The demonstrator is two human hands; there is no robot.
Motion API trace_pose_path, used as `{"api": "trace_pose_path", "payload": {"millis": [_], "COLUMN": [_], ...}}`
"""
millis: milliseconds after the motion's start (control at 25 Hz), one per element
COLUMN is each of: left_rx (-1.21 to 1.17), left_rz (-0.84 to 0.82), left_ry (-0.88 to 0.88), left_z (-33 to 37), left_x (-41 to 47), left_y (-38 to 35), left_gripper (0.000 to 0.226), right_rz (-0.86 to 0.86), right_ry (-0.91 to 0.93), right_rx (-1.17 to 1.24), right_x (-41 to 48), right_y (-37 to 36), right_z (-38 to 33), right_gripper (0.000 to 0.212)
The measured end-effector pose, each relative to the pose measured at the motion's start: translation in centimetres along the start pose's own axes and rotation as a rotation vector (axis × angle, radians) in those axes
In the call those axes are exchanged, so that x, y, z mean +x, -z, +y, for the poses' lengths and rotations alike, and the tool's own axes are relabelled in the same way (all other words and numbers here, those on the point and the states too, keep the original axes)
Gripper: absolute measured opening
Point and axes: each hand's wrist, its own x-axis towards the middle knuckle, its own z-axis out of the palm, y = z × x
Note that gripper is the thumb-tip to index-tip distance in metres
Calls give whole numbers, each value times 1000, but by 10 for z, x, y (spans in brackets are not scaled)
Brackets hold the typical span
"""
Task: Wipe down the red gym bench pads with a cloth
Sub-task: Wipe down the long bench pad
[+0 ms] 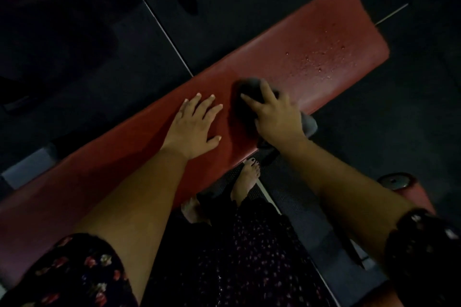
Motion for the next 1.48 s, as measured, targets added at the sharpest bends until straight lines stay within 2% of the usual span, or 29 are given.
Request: {"api": "trace_pose_path", "payload": {"millis": [160, 280, 520, 680, 800, 880, 1200, 1360, 1480], "left_rx": [-36, -40, -78, -113, -159, -132, -70, -77, -145], "left_rz": [-7, 8, 66, 58, 21, 15, 51, 43, 78], "left_ry": [42, 52, 133, 59, 45, 48, 50, 65, 77], "left_z": [4, 5, 17, 36, 48, 48, 50, 49, 48], "left_x": [4, 5, 23, 52, 72, 78, 77, 79, 81], "left_y": [4, 4, 11, 23, 30, 30, 19, 17, 19], "left_gripper": [77, 74, 71, 79, 85, 86, 86, 86, 84], "right_rz": [33, -2, -92, -201, -156, -49, 36, -8, 4], "right_ry": [71, 28, -38, -48, -123, -109, 114, 44, -25], "right_rx": [-49, -31, 28, -25, -15, -14, -69, -37, 50], "right_x": [89, 110, 16, -67, -88, -71, 90, 139, 122], "right_y": [39, 45, 2, -34, -42, -36, 37, 60, 47], "right_z": [-15, -13, 38, 69, 93, 103, 61, 56, 72], "right_gripper": [50, 46, 67, 70, 72, 70, 47, 44, 49]}}
